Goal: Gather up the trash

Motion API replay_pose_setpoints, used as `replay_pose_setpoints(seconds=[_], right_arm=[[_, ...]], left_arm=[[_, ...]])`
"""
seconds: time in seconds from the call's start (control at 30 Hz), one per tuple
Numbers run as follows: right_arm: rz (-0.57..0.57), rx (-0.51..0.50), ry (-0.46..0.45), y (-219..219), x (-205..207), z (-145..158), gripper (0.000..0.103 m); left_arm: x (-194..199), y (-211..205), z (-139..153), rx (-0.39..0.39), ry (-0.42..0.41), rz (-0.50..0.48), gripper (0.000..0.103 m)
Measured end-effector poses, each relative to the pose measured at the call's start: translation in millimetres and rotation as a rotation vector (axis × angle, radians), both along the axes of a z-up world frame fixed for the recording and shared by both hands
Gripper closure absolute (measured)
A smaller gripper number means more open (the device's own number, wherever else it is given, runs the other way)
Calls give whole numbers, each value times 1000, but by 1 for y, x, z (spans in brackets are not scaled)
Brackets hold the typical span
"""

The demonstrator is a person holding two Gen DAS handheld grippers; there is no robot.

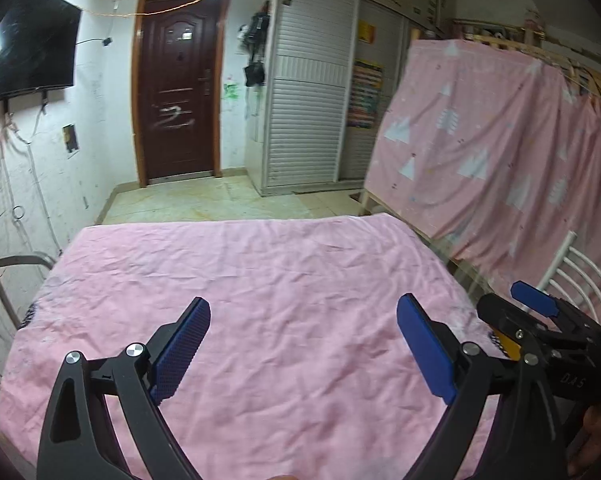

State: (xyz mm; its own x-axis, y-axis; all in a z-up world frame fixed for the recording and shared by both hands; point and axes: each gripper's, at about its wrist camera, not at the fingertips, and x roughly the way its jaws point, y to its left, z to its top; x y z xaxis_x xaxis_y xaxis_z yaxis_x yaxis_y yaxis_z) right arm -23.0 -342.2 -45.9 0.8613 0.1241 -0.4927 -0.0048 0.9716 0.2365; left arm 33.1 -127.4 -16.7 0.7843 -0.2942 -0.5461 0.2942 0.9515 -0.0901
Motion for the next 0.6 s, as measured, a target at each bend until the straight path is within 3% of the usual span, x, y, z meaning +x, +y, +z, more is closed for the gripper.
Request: replay_pose_setpoints(seconds=[0.6], right_arm=[[76, -34, 7, 49, 23, 7, 6]], left_arm=[[5, 57, 1, -20, 6, 95, 17]])
